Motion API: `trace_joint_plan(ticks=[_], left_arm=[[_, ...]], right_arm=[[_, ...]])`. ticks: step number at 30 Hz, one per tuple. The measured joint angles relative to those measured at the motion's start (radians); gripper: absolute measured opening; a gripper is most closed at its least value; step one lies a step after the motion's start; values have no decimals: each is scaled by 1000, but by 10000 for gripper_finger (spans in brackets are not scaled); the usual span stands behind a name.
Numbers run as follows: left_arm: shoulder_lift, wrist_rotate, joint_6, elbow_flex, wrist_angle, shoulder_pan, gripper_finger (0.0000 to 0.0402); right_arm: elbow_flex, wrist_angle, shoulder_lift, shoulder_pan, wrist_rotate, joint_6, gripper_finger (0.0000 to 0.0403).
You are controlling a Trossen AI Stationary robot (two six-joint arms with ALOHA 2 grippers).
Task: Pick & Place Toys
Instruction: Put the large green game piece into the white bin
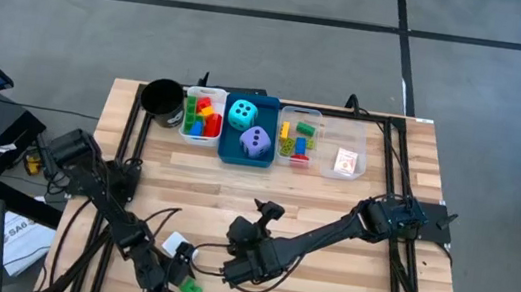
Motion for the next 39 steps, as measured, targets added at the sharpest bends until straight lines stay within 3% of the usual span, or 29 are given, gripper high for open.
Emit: trace_joint_plan(ticks=[15,24,33,39], left_arm=[[96,-11,-74,5,88,0,270],[93,-9,-126,2,88,10,165],[85,-3,-183,0,97,17,165],[-23,-12,-170,-2,9,57,165]], right_arm=[[0,14,0,0,0,0,388],[0,19,0,0,0,0,388],[0,23,0,0,1,27,388],[0,26,0,1,44,53,388]])
